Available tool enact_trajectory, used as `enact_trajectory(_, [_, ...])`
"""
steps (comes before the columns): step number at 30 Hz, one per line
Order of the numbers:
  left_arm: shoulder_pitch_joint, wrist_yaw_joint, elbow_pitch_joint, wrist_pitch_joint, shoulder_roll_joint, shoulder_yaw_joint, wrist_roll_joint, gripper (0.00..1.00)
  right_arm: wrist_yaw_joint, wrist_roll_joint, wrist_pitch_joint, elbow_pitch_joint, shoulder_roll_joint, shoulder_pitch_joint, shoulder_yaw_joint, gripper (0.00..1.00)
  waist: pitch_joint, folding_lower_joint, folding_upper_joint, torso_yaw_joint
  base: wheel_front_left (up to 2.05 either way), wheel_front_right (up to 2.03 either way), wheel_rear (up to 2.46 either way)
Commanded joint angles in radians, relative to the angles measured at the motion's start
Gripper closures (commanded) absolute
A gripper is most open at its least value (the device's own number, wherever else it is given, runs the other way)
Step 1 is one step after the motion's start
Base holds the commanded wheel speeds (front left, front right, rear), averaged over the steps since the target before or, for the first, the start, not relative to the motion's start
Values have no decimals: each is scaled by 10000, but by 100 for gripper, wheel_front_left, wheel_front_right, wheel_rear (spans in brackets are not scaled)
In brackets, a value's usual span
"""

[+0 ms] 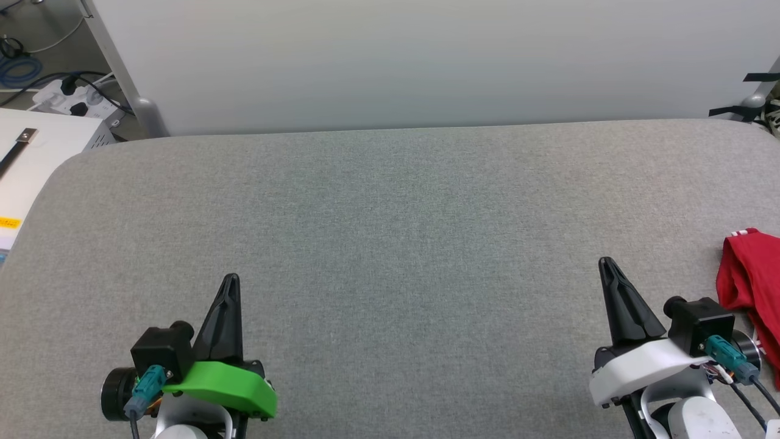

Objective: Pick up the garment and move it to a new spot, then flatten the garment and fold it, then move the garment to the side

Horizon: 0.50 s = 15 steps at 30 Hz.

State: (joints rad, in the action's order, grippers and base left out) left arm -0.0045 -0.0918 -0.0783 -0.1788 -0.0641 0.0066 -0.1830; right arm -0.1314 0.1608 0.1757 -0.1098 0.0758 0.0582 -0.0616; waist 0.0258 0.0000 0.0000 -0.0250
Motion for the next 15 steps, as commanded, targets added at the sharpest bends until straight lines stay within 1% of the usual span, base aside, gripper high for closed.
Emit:
enact_trajectory(1, [15, 78, 67, 58, 42, -2, 125, 100, 2, -93, -52, 84, -22, -173, 31, 100, -4, 0, 0, 4, 0, 0, 0])
enact_trajectory(15, [20, 214, 182, 338, 57, -12, 401, 100, 3, -338, -328, 248, -60, -239, 126, 100, -45, 0, 0, 44, 0, 0, 0])
